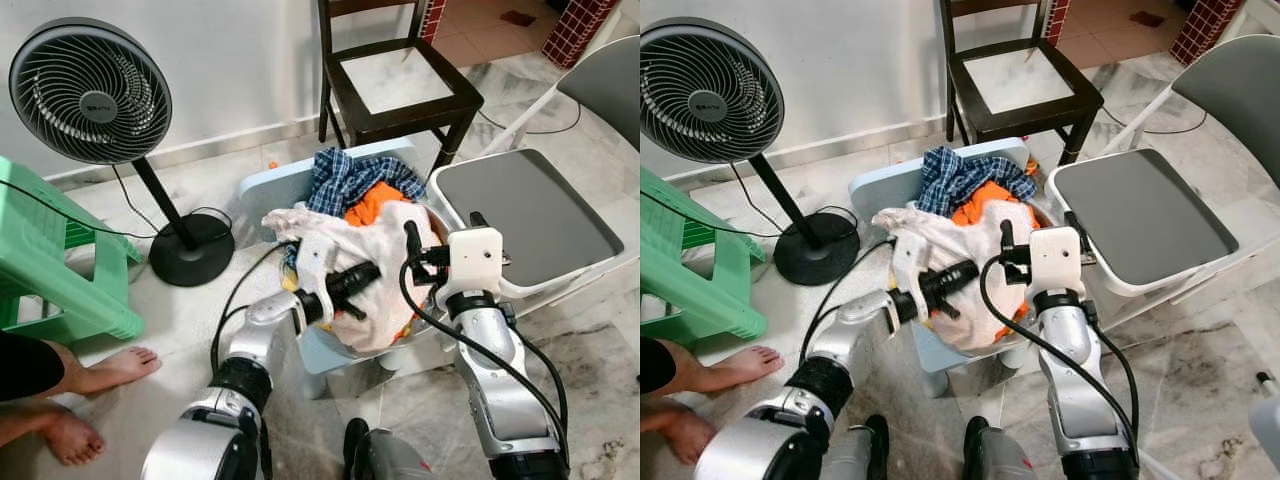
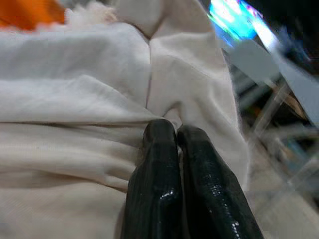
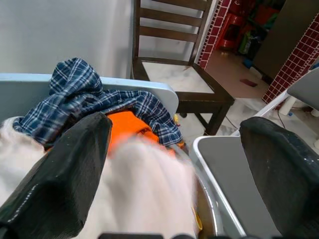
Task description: Hang hanger
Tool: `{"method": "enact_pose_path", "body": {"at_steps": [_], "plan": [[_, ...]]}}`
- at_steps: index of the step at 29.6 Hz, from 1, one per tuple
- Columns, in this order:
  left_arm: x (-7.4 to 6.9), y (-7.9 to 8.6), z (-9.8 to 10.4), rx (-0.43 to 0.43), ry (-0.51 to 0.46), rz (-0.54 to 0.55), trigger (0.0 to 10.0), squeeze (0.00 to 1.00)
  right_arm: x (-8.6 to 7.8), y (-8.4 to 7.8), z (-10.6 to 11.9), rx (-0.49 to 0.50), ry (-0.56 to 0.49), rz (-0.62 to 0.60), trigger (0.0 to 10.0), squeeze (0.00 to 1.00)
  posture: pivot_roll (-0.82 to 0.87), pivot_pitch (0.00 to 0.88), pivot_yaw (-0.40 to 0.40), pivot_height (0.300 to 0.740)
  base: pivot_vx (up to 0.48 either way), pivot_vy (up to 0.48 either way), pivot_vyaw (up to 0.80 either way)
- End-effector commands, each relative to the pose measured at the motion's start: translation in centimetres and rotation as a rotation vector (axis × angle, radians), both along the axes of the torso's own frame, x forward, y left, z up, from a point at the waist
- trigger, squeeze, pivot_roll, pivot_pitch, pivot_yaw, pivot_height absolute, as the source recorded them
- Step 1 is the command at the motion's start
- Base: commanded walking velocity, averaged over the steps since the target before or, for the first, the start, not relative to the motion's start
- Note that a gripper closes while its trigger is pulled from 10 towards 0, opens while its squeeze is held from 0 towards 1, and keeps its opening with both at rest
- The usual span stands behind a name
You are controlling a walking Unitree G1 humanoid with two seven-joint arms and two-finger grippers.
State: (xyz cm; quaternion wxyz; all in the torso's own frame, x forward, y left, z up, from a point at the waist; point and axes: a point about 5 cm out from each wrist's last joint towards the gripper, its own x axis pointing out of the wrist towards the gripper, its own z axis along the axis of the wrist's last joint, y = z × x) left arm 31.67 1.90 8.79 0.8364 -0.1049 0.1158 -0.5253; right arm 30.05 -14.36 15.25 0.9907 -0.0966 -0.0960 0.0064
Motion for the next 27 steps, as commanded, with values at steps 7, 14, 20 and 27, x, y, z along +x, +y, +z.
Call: {"method": "enact_pose_path", "body": {"at_steps": [7, 14, 20, 27], "plan": [[-2.2, 0.4, -2.4, 0.161, 0.016, -0.159, 0.0, 0.0, 0.0, -0.1, -0.4, -0.001, 0.016, -0.005, 10.0, 0.0, 0.07, 0.275, -0.031, 0.74, 0.0, 0.0, 0.0], [-2.5, 1.9, -3.4, 0.24, 0.008, -0.106, 0.0, 0.0, 0.1, -0.1, -0.3, -0.001, 0.015, -0.003, 10.0, 0.0, 0.07, 0.275, -0.035, 0.74, 0.0, 0.0, 0.0], [-0.8, 3.7, -2.7, 0.284, -0.089, 0.113, 2.2, 0.0, 0.1, 0.0, -0.4, -0.001, 0.015, 0.0, 10.0, 0.0, 0.08, 0.277, -0.035, 0.74, 0.0, 0.0, 0.0], [0.5, 5.6, -1.9, 0.316, -0.167, 0.279, 10.0, 0.0, 0.2, 0.1, -0.5, 0.001, 0.018, 0.003, 10.0, 0.0, 0.08, 0.278, -0.036, 0.74, 0.0, 0.0, 0.0]]}}
